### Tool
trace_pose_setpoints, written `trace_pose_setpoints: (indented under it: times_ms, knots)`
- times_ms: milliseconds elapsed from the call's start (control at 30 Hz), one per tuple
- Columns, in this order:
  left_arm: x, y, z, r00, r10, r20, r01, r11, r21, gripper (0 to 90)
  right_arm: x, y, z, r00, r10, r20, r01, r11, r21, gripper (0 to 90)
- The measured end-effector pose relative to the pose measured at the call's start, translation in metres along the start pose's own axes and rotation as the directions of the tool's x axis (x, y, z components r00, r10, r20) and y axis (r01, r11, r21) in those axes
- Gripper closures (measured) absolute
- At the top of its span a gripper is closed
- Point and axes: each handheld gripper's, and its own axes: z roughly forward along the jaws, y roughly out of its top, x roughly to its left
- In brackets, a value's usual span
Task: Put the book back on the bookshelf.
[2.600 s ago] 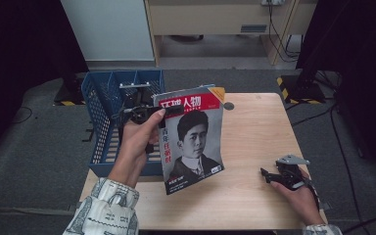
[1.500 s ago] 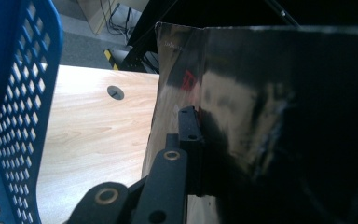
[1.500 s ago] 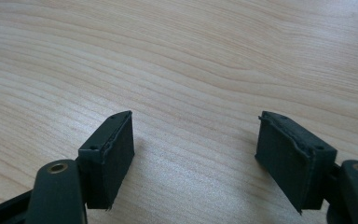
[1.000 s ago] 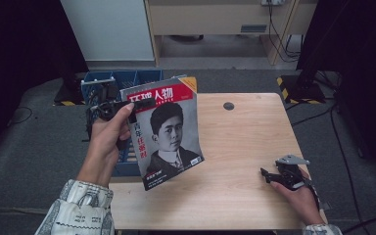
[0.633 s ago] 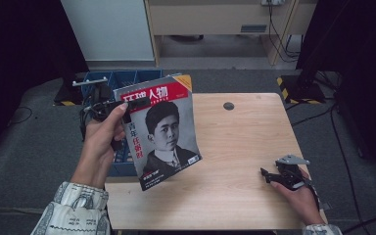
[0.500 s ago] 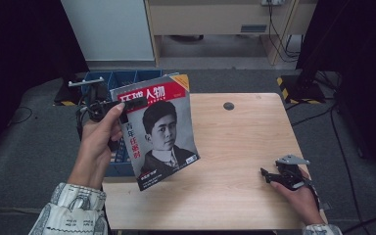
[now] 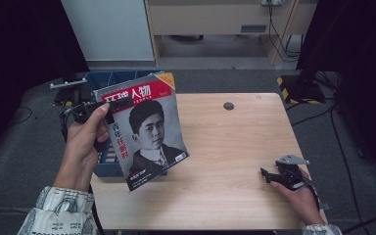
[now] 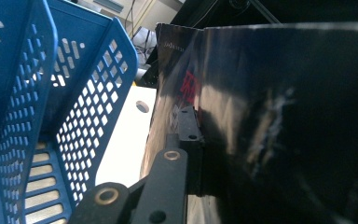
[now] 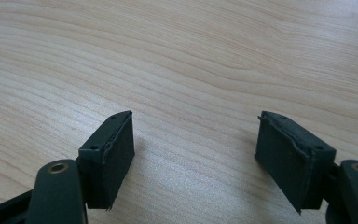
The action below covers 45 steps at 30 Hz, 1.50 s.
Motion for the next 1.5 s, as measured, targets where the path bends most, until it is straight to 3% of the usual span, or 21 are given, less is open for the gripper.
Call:
trace_pose_setpoints:
  times_ms: [733,967,1100,1500]
  knots:
    - [0.004,0.011,-0.024,0.9999,-0.013,0.007,0.014,0.9987,-0.049,86.6,0.000,0.000,0.000,1.0000,0.000,0.000,0.000,1.000,0.000,27.8]
    - [0.002,0.014,-0.037,0.9999,0.007,-0.010,-0.008,0.9982,-0.060,86.6,0.000,0.000,0.000,1.0000,0.000,0.000,0.000,1.000,0.000,27.8]
    - [0.009,0.016,-0.044,0.9996,-0.011,-0.025,0.009,0.9969,-0.078,86.6,0.000,0.000,0.000,1.0000,0.000,0.000,0.000,1.000,0.000,27.8]
    - [0.022,0.020,-0.064,0.9980,-0.015,-0.061,0.009,0.9948,-0.101,86.6,0.000,0.000,0.000,1.0000,0.000,0.000,0.000,1.000,0.000,27.8]
